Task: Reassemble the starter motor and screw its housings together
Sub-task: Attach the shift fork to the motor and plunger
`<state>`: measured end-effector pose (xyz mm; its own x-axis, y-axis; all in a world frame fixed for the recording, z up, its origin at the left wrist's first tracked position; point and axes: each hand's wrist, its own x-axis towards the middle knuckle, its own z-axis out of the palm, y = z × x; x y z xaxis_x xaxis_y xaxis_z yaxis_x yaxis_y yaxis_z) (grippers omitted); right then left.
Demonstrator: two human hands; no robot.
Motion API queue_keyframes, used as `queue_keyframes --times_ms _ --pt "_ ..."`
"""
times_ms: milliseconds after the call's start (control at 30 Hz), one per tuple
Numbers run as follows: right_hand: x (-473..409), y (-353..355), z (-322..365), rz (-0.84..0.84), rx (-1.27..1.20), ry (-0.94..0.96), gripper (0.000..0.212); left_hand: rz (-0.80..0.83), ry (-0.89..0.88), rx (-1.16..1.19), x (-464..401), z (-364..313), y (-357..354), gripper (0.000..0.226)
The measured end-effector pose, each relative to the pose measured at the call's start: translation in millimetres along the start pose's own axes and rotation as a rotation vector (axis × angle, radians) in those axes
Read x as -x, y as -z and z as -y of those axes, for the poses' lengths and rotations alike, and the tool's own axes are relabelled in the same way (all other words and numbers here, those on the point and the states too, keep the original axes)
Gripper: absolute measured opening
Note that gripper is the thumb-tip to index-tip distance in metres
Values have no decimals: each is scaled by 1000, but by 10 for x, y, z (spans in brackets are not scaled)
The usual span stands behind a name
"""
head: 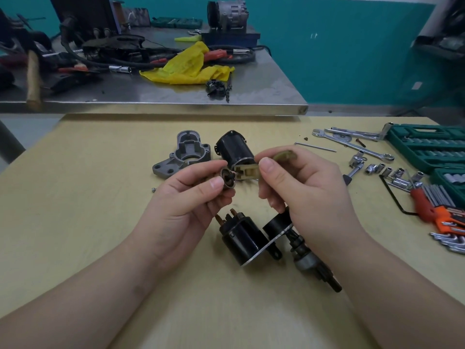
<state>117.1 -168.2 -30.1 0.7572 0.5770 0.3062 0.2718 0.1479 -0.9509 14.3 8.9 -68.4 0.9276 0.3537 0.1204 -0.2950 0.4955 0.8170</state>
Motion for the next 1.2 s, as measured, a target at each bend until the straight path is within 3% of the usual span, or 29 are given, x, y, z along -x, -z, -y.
queue_keyframes --times_ms 167,333,400,567,1200 --pt "-20 14 20 48 -1 -73 18 33 -15 -61 -5 16 7 35" --pt "-16 1 7 -41 -35 -71 23 41 -3 -84 -2 -4 7 40" --pt "-16 -4 -3 -28 -11 -75 23 39 -7 -94 2 -8 0 43" --pt "1 -4 8 1 0 -58 22 -6 -15 -120 10 9 -15 25" --pt "27 -47 -17 -101 54 -14 16 -61 -57 -166 45 -38 -98 28"
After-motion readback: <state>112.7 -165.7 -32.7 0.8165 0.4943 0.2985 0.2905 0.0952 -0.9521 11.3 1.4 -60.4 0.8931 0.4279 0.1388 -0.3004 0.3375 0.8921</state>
